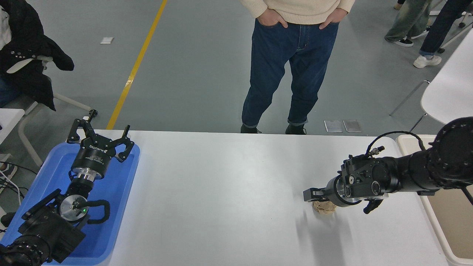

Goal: Pick up paper ball place in dustbin

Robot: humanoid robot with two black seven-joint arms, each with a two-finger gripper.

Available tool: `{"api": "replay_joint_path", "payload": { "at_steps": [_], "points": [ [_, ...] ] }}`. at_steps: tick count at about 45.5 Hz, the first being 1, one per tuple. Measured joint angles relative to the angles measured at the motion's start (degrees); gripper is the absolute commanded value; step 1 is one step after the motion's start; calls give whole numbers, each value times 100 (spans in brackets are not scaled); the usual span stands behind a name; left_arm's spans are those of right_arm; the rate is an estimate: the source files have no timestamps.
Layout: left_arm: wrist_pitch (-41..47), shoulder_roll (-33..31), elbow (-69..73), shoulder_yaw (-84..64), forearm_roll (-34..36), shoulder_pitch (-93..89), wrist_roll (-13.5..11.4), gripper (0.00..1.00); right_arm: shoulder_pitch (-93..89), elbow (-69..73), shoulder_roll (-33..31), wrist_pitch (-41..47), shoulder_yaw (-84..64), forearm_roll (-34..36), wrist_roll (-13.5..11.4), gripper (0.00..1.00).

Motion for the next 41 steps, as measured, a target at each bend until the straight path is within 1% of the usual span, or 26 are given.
{"api": "replay_joint_path", "payload": {
  "at_steps": [2, 3, 7, 10, 15, 24, 27, 29, 41],
  "points": [
    [0, 0, 0, 0, 0, 0, 0, 100, -42, -26, 6, -27, 4, 0, -2, 88],
    [0, 0, 0, 0, 0, 0, 0, 100, -59, -34, 8, -37, 6, 0, -2, 85],
    [0, 0, 0, 0, 0, 0, 0, 100, -119, -76, 19, -93, 19, -3, -2, 67],
    [0, 0, 0, 0, 0, 0, -2, 100, -152, -94, 28, -124, 29, 3, -1, 57],
    [0, 0, 0, 0, 0, 0, -3, 100, -202, -115, 42, -161, 39, 23, -1, 47],
    [0, 0, 0, 0, 0, 0, -3, 100, -260, -130, 53, -179, 48, 38, -1, 23],
    [0, 0, 0, 0, 0, 0, -3, 100, -273, -132, 55, -170, 52, 38, -1, 8],
    [0, 0, 0, 0, 0, 0, -2, 100, -278, -130, 57, -155, 54, 38, -1, 1],
    [0, 0, 0, 0, 0, 0, -2, 100, -186, 99, 20, 52, 57, 55, 0, 0]
  ]
}}
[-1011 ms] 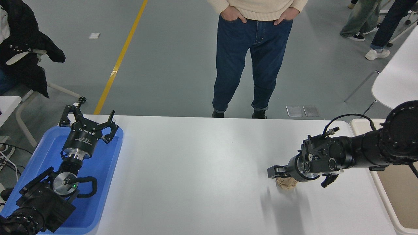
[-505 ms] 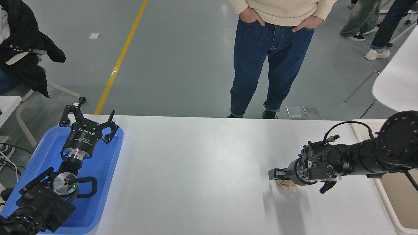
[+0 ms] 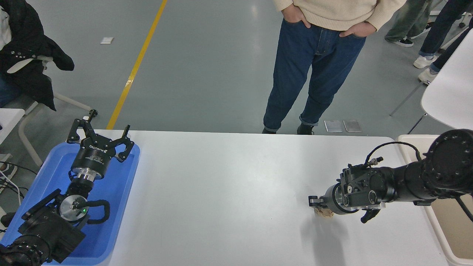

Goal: Pick up paper ball place in dustbin

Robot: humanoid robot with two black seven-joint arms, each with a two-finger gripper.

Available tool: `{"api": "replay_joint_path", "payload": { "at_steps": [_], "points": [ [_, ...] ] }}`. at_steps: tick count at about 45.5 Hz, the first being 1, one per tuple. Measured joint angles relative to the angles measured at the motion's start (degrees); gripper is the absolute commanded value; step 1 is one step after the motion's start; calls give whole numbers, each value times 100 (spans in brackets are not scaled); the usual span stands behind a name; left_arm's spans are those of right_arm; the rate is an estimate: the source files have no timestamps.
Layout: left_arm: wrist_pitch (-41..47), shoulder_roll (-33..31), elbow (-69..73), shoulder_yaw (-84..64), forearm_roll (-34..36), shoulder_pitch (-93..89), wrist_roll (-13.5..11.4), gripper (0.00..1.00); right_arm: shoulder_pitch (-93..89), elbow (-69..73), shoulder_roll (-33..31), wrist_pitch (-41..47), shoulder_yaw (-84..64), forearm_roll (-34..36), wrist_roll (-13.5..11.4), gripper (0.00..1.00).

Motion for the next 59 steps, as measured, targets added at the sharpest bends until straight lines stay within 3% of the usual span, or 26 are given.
{"api": "replay_joint_path", "payload": {
  "at_steps": [10, 23, 30, 43, 59],
  "points": [
    [0, 0, -3, 0, -1, -1, 5, 100, 739, 804, -404, 599, -79, 8, 13, 0],
    [0, 0, -1, 0, 0, -1, 8, 100, 2501, 1475, -937, 2858, -209, 77, 39, 0],
    [0, 0, 0, 0, 1, -1, 8, 100, 3472, 1594, -1270, 3547, -242, 201, 46, 0],
    [0, 0, -1, 0, 0, -1, 8, 100, 5074, 1676, -1747, 4034, -459, 380, 52, 0],
    [0, 0, 1, 0, 0, -1, 8, 100, 5952, 1698, -1886, 4162, -760, 422, 41, 0]
  ]
}}
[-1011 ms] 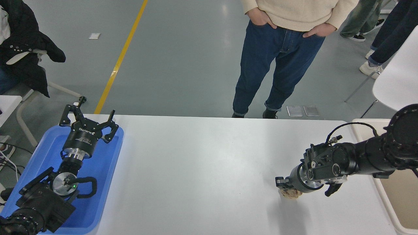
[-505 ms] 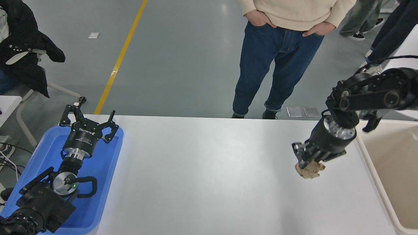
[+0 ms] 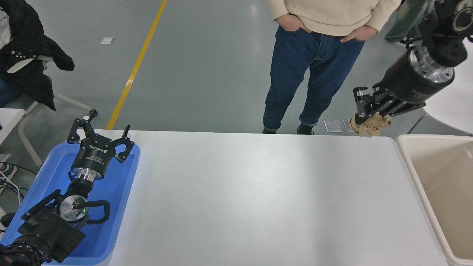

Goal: Pick up paper ball place in dustbin

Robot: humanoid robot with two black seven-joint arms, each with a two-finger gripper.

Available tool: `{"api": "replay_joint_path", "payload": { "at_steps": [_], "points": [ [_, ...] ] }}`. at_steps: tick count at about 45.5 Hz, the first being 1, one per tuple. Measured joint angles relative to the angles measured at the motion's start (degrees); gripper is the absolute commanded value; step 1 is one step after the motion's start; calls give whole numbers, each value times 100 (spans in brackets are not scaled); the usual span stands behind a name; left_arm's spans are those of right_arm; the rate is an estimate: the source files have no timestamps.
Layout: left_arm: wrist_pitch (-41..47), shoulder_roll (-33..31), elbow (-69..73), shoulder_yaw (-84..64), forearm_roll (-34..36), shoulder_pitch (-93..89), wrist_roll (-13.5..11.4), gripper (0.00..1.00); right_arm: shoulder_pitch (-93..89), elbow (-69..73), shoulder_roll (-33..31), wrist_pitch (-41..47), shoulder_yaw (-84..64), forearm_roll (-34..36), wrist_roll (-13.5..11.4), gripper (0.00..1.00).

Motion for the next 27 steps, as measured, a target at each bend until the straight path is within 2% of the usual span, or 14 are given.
{"api": "replay_joint_path", "payload": {
  "at_steps": [12, 22, 27],
  "points": [
    [0, 1, 0, 0, 0, 1, 0, 100, 148, -81, -174, 22, -837, -51, -8, 0],
    [0, 1, 0, 0, 0, 7, -1, 100, 181, -288, -772, 28, -1632, -305, -9, 0],
    [0, 3, 1, 0, -2, 8, -7, 100, 183, -448, -1306, 29, -1873, -619, -10, 0]
  ]
}}
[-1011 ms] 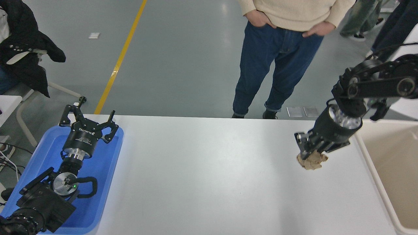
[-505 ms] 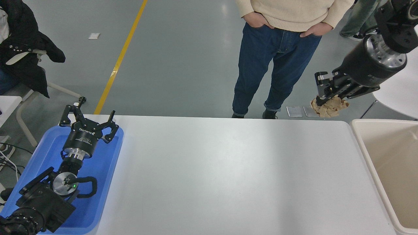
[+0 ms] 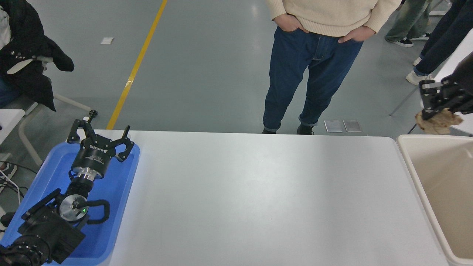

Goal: Pick up paper ball place in dustbin

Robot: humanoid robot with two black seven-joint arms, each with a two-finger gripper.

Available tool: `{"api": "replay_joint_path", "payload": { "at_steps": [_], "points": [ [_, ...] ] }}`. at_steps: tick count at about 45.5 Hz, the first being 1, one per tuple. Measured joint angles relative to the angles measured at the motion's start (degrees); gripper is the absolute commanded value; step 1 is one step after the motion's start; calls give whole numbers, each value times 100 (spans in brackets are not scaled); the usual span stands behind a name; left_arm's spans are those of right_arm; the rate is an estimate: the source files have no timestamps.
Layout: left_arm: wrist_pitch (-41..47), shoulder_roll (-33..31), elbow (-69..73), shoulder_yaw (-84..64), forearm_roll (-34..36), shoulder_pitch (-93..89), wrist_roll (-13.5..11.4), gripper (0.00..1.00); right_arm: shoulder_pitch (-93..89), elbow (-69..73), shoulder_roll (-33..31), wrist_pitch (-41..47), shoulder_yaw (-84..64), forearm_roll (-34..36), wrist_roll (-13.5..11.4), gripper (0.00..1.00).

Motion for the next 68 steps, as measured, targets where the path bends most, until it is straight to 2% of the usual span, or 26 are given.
{"api": "replay_joint_path", "payload": {
  "at_steps": [14, 28, 40, 52, 61, 68],
  "points": [
    [0, 5, 0, 0, -11, 7, -2, 100, -279, -713, -1401, 2, -95, -840, -17, 0],
    [0, 5, -1, 0, -15, 9, -1, 100, -2621, -2009, -1768, 1, 1499, -1054, -18, 0],
    [0, 5, 0, 0, -16, 9, 2, 100, -5315, -3596, -1183, -15, 3293, -1087, -19, 0],
    [0, 5, 0, 0, -17, 9, 2, 100, -7468, -5211, -229, -643, 4499, -1074, -20, 0],
    [0, 6, 0, 0, -17, 9, 1, 100, -8426, -5916, 372, -1702, 4882, -977, -15, 0],
    [0, 6, 0, 0, -16, 10, -1, 100, -9030, -6146, 769, -3010, 5138, -715, -10, 0]
  ]
}}
